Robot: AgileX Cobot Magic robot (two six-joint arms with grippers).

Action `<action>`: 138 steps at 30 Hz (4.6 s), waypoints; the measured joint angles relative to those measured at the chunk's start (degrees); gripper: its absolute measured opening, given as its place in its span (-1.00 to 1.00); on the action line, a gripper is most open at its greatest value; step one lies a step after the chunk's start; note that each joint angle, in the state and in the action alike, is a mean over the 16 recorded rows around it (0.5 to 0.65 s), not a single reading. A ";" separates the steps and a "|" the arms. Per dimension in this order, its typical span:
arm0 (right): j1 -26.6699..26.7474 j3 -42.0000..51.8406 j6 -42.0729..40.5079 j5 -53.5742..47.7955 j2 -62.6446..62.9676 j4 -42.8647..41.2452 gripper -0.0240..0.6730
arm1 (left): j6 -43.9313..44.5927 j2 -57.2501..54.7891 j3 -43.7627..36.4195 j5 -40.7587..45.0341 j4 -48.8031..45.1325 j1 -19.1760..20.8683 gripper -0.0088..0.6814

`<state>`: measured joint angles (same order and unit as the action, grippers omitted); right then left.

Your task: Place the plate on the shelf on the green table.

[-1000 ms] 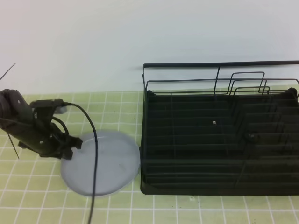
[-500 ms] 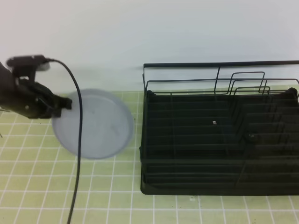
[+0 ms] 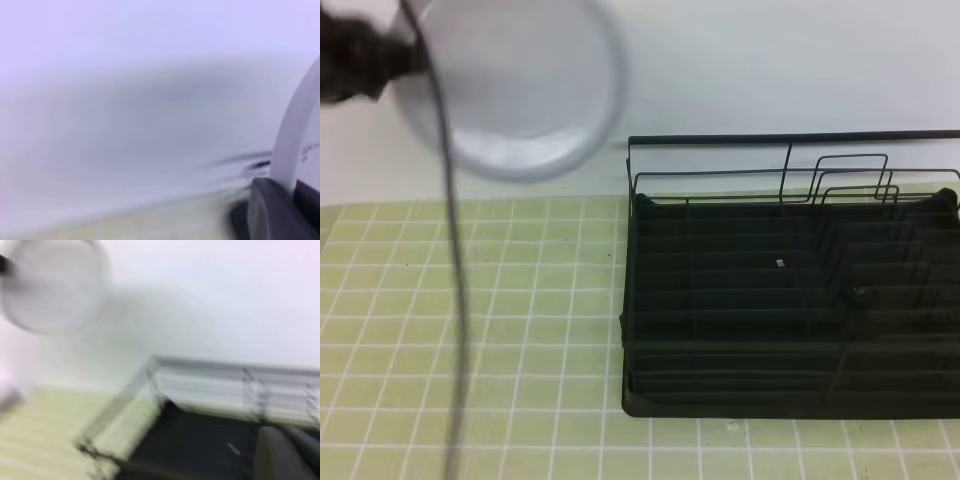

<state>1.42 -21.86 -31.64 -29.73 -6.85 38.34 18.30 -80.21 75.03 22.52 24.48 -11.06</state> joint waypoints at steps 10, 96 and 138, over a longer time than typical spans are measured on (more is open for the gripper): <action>0.00 -9.48 -13.18 -0.54 -7.73 22.07 0.08 | 3.19 6.56 0.03 -10.95 3.80 -21.61 -0.96; 0.13 -50.35 -96.67 -2.83 -79.64 24.09 -0.94 | 6.09 21.06 -24.02 -34.76 -0.22 -13.48 -0.98; 0.03 -51.11 -100.87 0.16 -89.86 21.34 -0.08 | 9.20 22.16 -24.58 -41.31 -0.23 -13.48 -0.98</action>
<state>1.44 -72.97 -132.51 -29.57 -96.71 59.68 27.50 -58.05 50.45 -18.79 24.25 -24.54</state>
